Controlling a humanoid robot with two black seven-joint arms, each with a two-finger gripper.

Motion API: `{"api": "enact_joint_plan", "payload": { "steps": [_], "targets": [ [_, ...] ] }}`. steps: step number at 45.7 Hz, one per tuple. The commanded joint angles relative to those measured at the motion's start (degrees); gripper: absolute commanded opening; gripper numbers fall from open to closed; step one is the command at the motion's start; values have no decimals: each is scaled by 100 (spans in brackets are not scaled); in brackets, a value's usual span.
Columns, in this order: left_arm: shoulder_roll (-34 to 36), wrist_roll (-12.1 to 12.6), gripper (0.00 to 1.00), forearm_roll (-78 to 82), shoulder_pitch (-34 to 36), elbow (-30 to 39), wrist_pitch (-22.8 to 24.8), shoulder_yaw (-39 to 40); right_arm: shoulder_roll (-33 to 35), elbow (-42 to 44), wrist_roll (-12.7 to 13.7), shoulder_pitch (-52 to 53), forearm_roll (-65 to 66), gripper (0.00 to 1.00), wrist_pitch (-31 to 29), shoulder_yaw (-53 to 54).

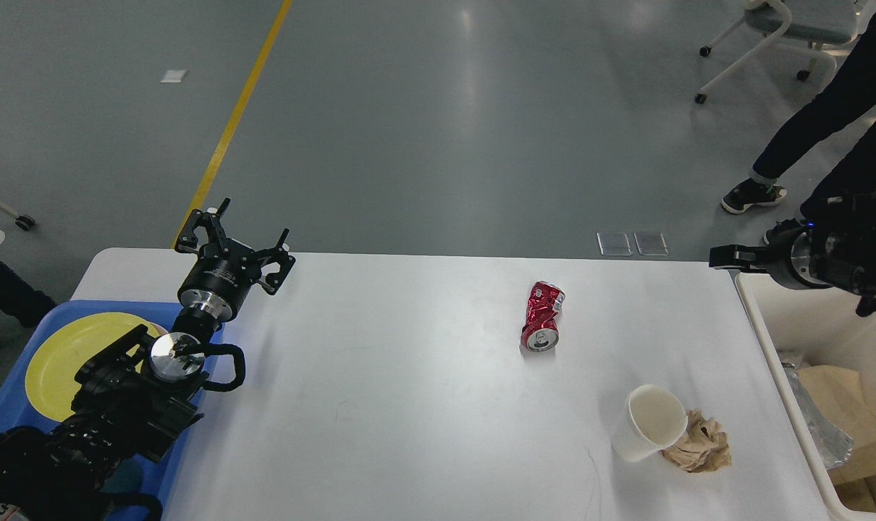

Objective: Tidy desktop
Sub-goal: 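Move the right gripper over the white paper cup and brown scrap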

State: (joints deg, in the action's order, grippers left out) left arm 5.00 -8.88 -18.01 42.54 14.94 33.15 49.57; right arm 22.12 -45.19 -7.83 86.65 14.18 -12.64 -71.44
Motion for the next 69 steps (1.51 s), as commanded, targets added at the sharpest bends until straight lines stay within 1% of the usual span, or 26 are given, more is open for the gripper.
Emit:
{"api": "enact_joint_plan", "payload": {
  "steps": [1, 6, 7, 10, 14, 16, 20, 26, 29, 33, 37, 49, 60, 69],
  "targets": [
    [1, 0, 96, -1, 0, 0, -10, 0, -129, -841, 1, 984, -3, 100, -747, -116],
    [1, 0, 96, -1, 0, 0, -2, 0, -165, -1527, 1, 1784, -29, 100, -1512, -133],
    [1, 0, 96, -1, 0, 0, -10, 0, -156, -1754, 1, 2038, -21, 100, -1809, -142],
    [1, 0, 96, -1, 0, 0, -2, 0, -147, -2169, 1, 2549, -30, 100, -2443, -203],
    [1, 0, 96, -1, 0, 0, -2, 0, -165, -2451, 1, 3129, -30, 100, -3155, -326],
    [1, 0, 96, -1, 0, 0, -2, 0, -173, -2512, 1, 3340, -38, 100, -3393, -353],
    [1, 0, 96, -1, 0, 0, -2, 0, -261, -2670, -8, 3596, -38, 100, -3614, -388],
    [1, 0, 96, -1, 0, 0, -2, 0, -314, -2645, 1, 3369, -12, 100, -3517, -397],
    [1, 0, 96, 8, 0, 0, -2, 0, -288, -2592, 1, 2956, 6, 100, -3430, -388],
    [1, 0, 96, -1, 0, 0, -2, 0, -296, -2416, 1, 2393, 23, 100, -3157, -406],
    [1, 0, 96, 8, 0, 0, -2, 0, -305, -2372, 9, 1848, 32, 100, -3069, -415],
    [1, 0, 96, -1, 0, 0, -2, 0, -332, -2065, 9, 749, 50, 100, -2665, -335],
    [1, 0, 96, -1, 0, 0, -2, 0, -340, -1827, 9, 301, 32, 100, -2340, -283],
    [1, 0, 96, -1, 0, 0, -2, 0, -340, -1809, 9, 195, 32, 100, -2313, -133]
  ]
}}
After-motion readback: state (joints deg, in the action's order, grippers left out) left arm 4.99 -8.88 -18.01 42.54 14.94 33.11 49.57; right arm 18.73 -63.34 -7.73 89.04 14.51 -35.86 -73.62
